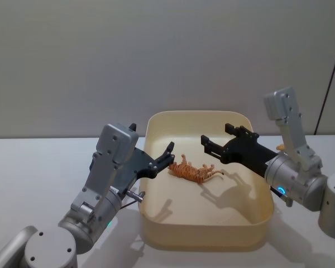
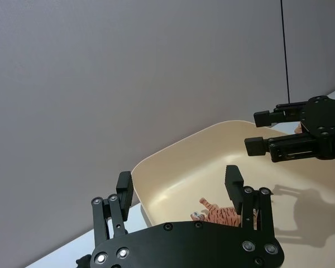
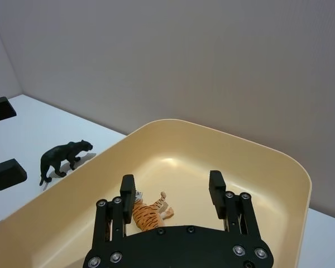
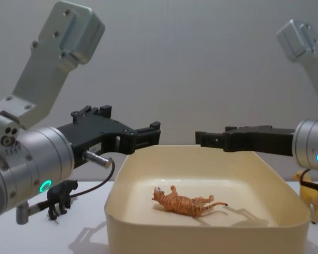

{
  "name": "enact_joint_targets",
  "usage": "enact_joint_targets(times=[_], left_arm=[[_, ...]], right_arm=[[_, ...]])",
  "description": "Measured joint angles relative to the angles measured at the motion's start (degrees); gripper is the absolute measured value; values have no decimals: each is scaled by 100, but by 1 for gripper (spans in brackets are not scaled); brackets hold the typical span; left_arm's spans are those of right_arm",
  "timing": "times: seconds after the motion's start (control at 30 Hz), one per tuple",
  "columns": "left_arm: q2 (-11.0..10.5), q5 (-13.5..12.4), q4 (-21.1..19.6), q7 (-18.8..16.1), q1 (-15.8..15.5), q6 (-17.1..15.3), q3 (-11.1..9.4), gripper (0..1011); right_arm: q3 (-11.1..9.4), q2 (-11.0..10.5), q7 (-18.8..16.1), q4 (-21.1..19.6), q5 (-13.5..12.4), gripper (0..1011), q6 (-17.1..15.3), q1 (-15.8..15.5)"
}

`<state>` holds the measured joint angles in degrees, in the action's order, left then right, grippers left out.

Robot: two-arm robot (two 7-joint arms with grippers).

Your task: Pick up the toy alternately with two hands and place it into the central storage box.

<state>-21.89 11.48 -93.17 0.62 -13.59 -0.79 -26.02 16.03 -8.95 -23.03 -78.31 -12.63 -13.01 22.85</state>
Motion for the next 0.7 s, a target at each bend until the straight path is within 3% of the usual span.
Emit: enact_joint_targets(times=[0.3,0.47,0.7], left_arm=[[0,0,0,0,0,0,0,1001],[0,0,0,0,0,0,0,1001],[0,0,0,0,0,0,0,1001]], right_arm=[[-143,-179,157,-233,-97,998,-14,-162],[-290,-388,324,-509,-241,1001,-47,-391],[-610,-816,627,-1135,-568,1001,-204,-961]])
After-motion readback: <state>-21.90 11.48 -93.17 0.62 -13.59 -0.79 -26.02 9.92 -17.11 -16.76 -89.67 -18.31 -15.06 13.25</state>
